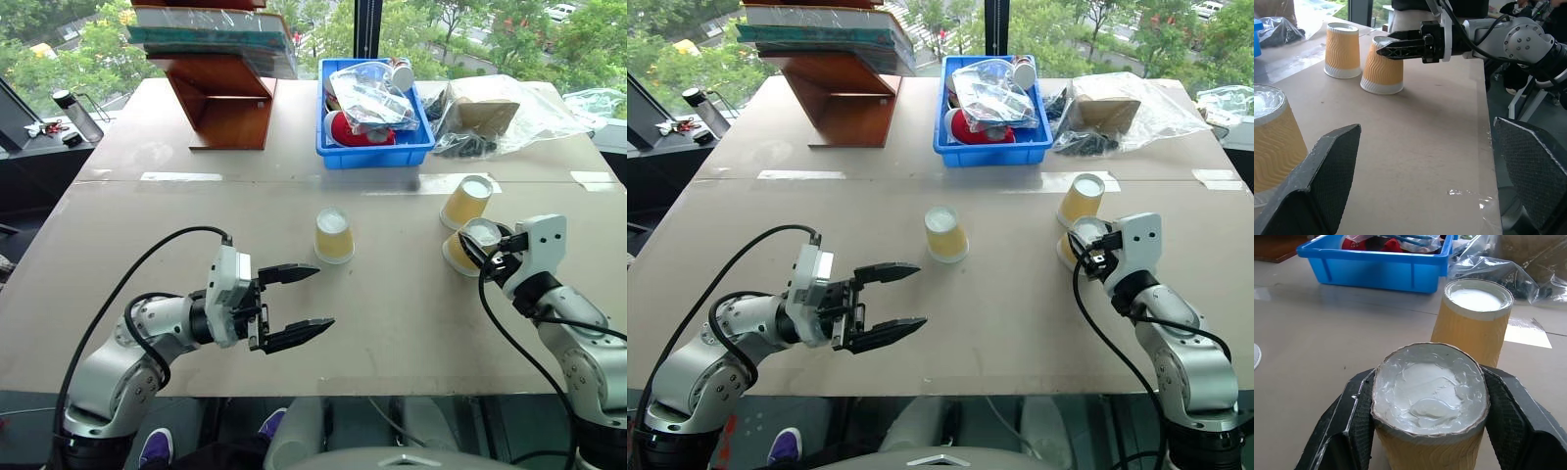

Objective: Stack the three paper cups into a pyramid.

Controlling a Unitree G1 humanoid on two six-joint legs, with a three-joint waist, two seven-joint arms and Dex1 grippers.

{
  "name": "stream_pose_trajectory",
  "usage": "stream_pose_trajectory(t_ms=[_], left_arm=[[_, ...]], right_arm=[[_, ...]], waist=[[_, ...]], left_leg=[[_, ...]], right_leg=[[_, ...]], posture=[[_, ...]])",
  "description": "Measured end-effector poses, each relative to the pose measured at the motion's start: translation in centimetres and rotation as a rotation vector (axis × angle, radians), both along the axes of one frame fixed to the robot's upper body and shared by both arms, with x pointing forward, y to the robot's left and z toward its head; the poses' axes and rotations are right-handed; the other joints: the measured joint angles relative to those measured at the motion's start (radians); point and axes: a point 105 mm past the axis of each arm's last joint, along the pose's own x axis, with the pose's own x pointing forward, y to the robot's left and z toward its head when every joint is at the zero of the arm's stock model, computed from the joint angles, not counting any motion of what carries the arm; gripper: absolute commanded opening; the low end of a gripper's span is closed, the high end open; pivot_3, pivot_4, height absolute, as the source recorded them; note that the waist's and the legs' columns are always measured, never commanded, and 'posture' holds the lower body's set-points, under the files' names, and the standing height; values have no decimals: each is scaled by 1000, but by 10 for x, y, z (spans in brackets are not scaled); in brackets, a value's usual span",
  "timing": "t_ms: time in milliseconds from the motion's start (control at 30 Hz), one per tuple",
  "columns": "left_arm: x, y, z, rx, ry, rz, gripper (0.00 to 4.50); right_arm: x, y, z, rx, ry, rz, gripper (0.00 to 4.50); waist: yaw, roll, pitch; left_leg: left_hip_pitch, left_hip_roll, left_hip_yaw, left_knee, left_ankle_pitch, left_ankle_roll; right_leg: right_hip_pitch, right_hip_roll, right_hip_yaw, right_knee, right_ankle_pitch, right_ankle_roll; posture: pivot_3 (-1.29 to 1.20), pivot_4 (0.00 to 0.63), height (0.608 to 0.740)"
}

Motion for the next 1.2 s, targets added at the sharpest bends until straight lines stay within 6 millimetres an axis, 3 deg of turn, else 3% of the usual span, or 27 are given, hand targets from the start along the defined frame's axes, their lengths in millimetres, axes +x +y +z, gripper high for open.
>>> stream_pose_trajectory(t_ms=[167, 367, 900, 933, 1033, 1200], left_arm=[[0, 0, -1, 1, 3, 4, 4500], [0, 1, -2, 2, 13, 10, 4500], [-2, 2, -6, 3, 30, 22, 4500], [-1, 2, -6, 3, 29, 23, 4500], [-1, 2, -6, 5, 28, 25, 4500], [4, 2, -8, 4, 24, 74, 4500]], right_arm=[[-19, 27, 16, -3, -7, 226, 2369], [-22, 42, 13, -23, 20, 306, 2369], [-12, 43, -4, -90, 18, 292, 2369], [-11, 43, -4, -91, 13, 294, 3329], [-9, 42, -7, -87, 19, 301, 4441], [-13, 39, -3, -111, 7, 342, 4441]], waist=[[0, 0, 0], [0, 0, 0], [0, 0, 0], [0, 0, 0], [0, 0, 0], [2, 0, 0]], left_leg=[[0, 0, 0, 0, 0, 0], [0, 0, 0, 0, 0, 0], [0, 0, 0, 0, 0, 0], [0, 0, 0, 0, 0, 0], [0, 0, 0, 0, 0, 0], [0, 0, 0, 0, 0, 0]], right_leg=[[0, 0, 0, 0, 0, 0], [0, 0, 0, 0, 0, 0], [0, 0, 0, 0, 0, 0], [0, 0, 0, 0, 0, 0], [0, 0, 0, 0, 0, 0], [0, 0, 0, 0, 0, 0]], posture=[[0, 150, 740], [0, 150, 740], [0, 150, 740], [0, 150, 740], [0, 150, 740], [0, 150, 740]])
